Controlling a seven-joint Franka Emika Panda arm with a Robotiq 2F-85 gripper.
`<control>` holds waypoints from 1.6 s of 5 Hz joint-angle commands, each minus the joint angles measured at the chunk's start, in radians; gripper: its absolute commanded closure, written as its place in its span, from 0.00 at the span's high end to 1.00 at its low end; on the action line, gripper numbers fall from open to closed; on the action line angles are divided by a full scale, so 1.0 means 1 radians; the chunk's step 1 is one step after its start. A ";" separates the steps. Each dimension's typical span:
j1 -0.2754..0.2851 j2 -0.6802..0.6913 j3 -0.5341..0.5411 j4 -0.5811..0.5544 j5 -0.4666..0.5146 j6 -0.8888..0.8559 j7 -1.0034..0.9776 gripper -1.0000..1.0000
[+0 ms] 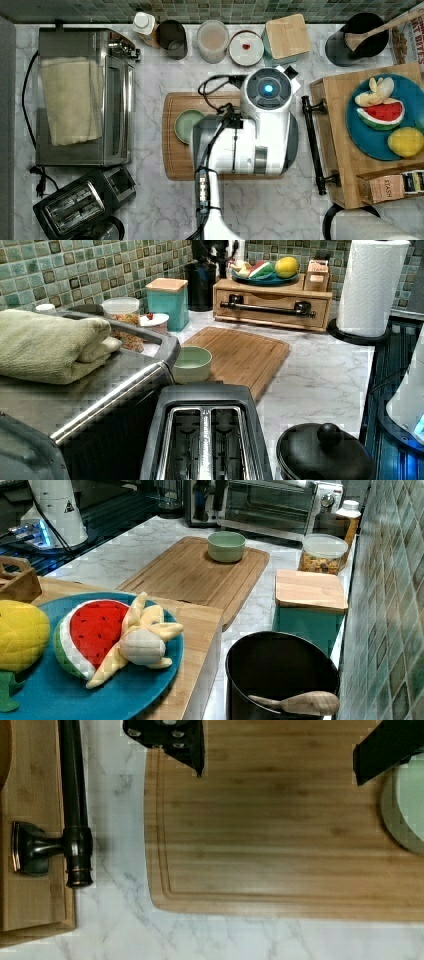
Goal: Open the drawer.
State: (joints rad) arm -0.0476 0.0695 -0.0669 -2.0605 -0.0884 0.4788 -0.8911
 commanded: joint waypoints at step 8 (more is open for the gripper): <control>-0.235 -0.031 -0.093 -0.318 -0.095 0.580 -0.320 1.00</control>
State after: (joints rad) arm -0.2822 -0.0155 -0.1610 -2.4141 -0.2482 1.0850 -1.1201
